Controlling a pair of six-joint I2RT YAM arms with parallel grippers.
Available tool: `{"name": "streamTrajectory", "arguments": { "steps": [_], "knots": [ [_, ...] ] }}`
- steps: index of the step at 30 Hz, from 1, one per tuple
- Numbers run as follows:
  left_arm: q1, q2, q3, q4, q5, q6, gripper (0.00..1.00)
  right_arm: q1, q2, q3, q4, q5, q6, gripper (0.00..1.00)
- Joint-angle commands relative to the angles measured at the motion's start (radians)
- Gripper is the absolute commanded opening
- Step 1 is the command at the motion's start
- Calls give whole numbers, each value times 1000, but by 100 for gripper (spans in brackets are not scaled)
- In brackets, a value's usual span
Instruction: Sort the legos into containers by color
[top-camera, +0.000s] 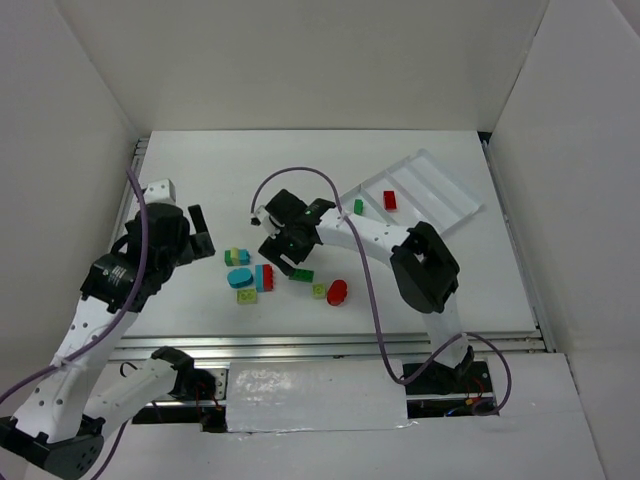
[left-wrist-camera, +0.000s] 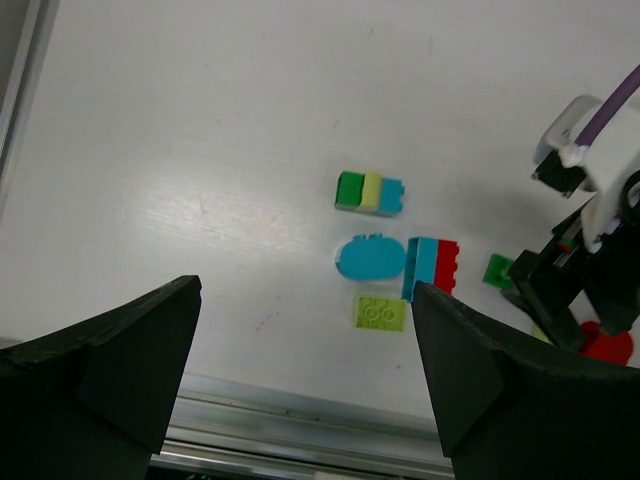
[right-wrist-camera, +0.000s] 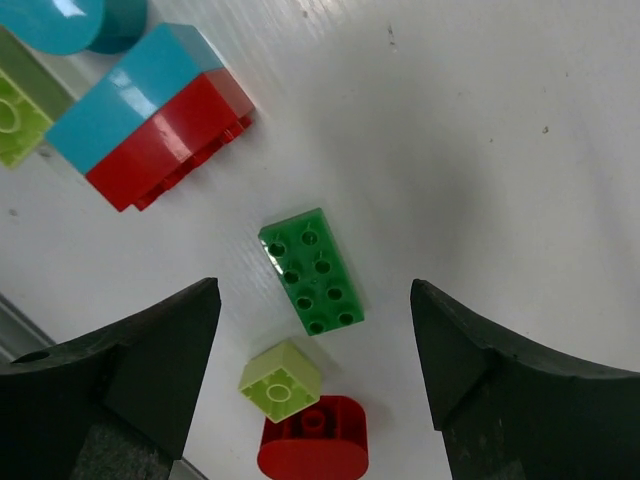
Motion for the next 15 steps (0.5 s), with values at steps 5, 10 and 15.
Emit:
{"name": "streamTrajectory", "arguments": {
  "steps": [5, 10, 15],
  "knots": [
    [6, -51, -110, 53, 16, 51, 100, 11, 74, 69, -54, 80, -69, 76],
    [4, -74, -129, 67, 25, 54, 99, 17, 68, 21, -36, 62, -59, 74],
    [4, -78, -136, 75, 39, 57, 99, 24, 91, -8, -16, 71, -48, 63]
  ]
}}
